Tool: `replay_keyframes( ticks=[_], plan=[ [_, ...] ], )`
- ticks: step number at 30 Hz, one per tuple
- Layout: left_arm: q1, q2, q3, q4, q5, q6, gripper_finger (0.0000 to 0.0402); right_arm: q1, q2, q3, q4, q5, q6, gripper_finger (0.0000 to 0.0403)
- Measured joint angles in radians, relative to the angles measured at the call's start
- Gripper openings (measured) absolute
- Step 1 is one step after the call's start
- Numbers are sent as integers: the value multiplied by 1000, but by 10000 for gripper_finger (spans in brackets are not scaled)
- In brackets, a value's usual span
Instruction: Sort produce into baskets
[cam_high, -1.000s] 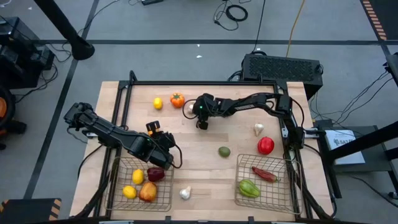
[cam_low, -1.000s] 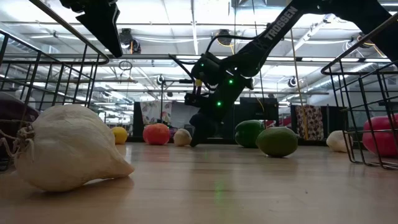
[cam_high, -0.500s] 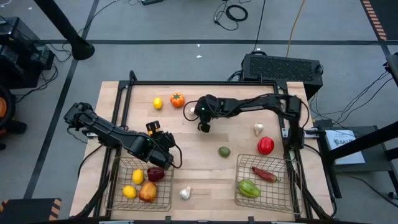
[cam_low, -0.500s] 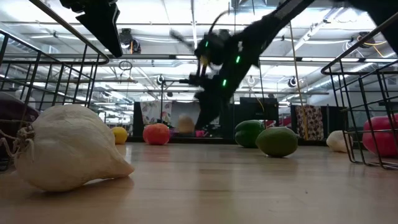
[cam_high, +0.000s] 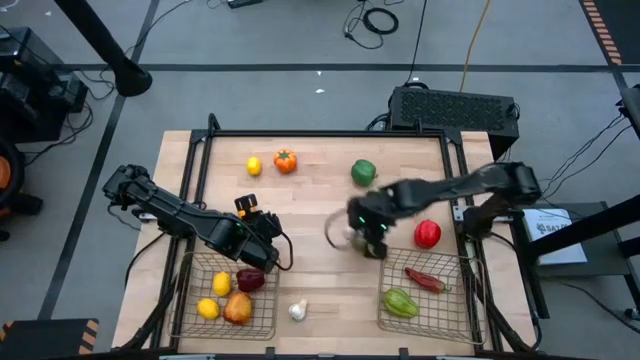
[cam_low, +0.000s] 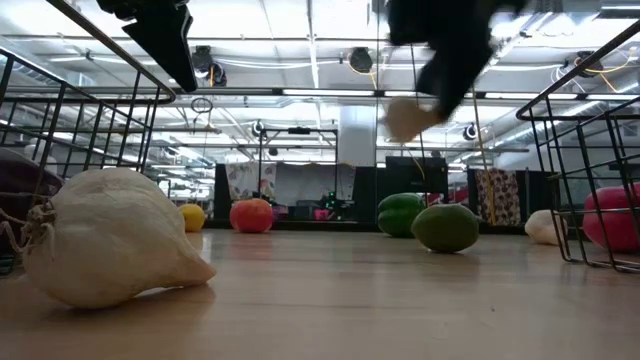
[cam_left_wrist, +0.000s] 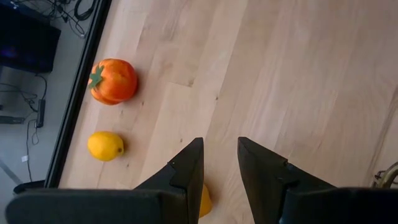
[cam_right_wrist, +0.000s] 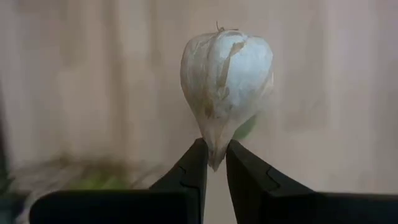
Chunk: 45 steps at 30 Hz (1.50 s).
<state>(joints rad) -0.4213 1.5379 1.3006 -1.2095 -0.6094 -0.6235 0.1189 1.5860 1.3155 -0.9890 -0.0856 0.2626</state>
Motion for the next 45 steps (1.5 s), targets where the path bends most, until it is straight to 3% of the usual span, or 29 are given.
replay_keyframes(
  ticks=[7,12,22,31,38,45],
  plan=[
    [0,0,0,28,2,1,107,292,-164,0,-123,17,308,45],
    [2,0,0,31,0,1,107,508,-247,0,-122,112,514,45],
    [3,0,0,32,-28,3,107,795,-270,0,-154,257,811,45],
    [3,0,0,42,-32,3,107,859,-207,0,-332,375,1012,45],
    [3,0,0,85,-31,3,107,823,-100,0,-379,409,1012,47],
    [3,0,0,92,-31,4,107,773,-34,0,-411,409,982,107]
  ],
)
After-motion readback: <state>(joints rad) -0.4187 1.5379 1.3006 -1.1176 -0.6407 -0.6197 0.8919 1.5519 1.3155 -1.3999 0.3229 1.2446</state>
